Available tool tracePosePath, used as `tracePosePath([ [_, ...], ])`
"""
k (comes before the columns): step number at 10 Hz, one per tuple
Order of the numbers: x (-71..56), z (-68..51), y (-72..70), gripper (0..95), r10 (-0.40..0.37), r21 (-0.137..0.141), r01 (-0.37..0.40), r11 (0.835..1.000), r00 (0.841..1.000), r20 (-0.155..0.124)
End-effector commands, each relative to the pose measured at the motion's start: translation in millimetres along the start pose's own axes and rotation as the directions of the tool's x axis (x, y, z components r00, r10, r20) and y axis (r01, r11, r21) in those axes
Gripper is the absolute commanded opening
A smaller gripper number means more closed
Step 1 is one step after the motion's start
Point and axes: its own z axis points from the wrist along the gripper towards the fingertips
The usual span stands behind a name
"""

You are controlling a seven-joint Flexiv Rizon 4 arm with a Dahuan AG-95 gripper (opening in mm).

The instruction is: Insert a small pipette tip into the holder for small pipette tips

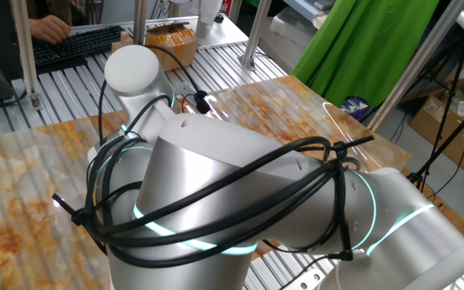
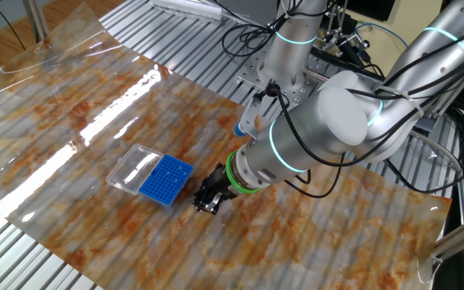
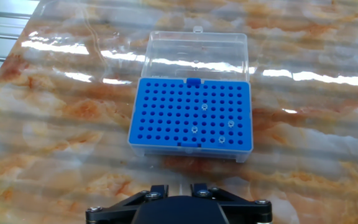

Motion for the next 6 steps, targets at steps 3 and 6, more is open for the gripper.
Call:
tracePosePath([
  [3,1.1,0.8,-1.4,19.0,-0.002,-0.004,0.002,1.0,1.0,-0.001],
  [6,1.7,1.2,-2.4,19.0,-0.005,-0.01,0.005,1.0,1.0,-0.001],
])
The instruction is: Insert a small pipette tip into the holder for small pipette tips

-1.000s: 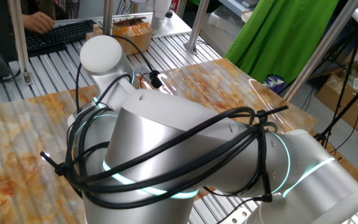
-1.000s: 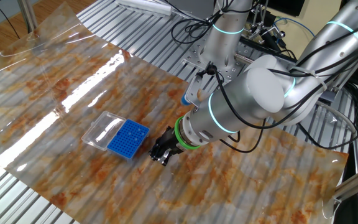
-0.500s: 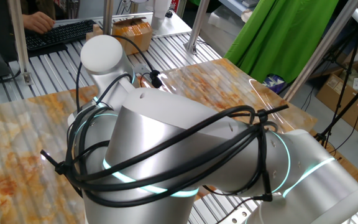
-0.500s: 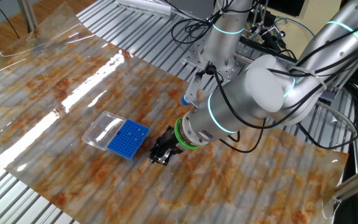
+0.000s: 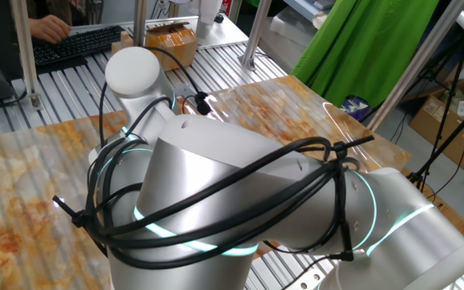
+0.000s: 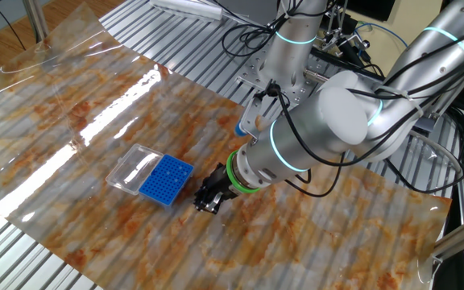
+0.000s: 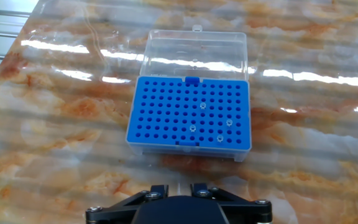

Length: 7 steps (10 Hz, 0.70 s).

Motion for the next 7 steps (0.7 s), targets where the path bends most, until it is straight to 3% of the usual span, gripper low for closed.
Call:
tracePosePath([
  [1,0.6,0.4,-0.4,0.0,-0.007,-0.005,0.007,1.0,1.0,0.003],
  [7,1.0,0.6,-0.3,0.0,-0.008,-0.006,0.008,1.0,1.0,0.003],
])
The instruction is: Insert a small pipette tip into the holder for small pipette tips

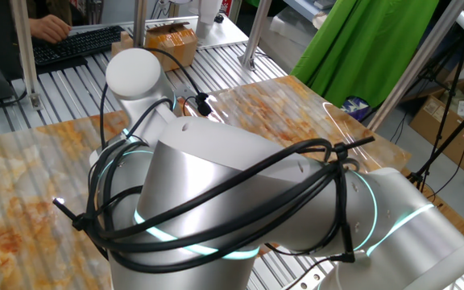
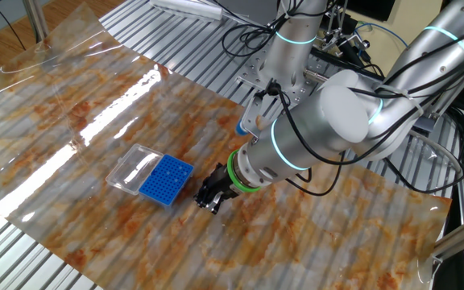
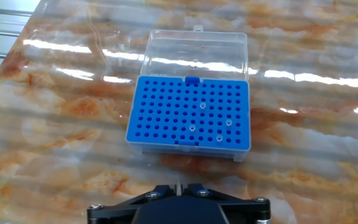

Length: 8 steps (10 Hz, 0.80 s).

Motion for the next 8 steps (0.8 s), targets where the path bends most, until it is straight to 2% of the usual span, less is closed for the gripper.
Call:
tracePosePath([
  [1,0.4,0.8,0.2,0.0,-0.002,-0.002,0.002,1.0,1.0,-0.001],
  [4,-0.7,-0.4,-0.6,0.0,-0.014,-0.003,0.014,1.0,1.0,-0.018],
  [8,-3.3,-2.5,-2.5,0.0,-0.035,-0.002,0.035,0.999,0.999,-0.022],
])
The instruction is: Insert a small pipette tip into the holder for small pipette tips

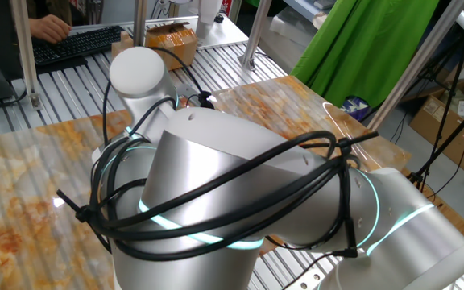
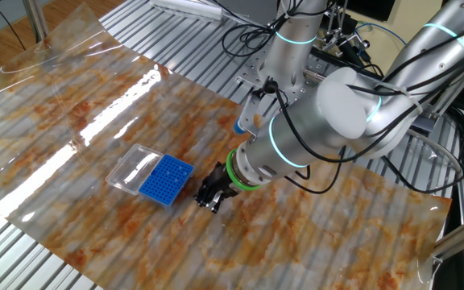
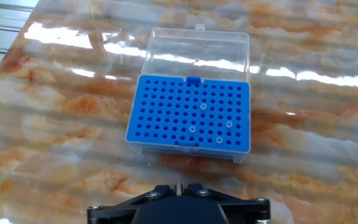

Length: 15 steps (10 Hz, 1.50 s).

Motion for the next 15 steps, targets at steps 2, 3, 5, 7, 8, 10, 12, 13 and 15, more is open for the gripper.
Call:
tracePosePath([
  [2,-4.0,-5.2,-3.5,0.0,-0.018,0.003,0.018,1.0,1.0,-0.018],
  [3,-4.8,-6.9,-4.4,0.0,-0.024,0.003,0.024,1.0,0.999,-0.026],
  [5,-6.5,-9.8,-6.4,0.0,-0.034,0.005,0.034,0.999,0.998,-0.045],
  [7,-7.7,-13.5,-8.5,0.0,-0.047,0.007,0.047,0.999,0.996,-0.07],
  [8,-8.6,-15.6,-9.9,0.0,-0.062,0.007,0.063,0.998,0.995,-0.08],
  [10,-10.9,-20.3,-13.1,0.0,-0.093,0.007,0.095,0.995,0.988,-0.124],
  [12,-10.5,-24.8,-14.9,0.0,-0.109,0.014,0.113,0.994,0.982,-0.151],
  [13,-10.0,-28.9,-16.6,0.0,-0.125,0.016,0.129,0.991,0.977,-0.171],
  [15,-8.5,-35.7,-18.4,0.0,-0.143,0.014,0.149,0.989,0.968,-0.204],
])
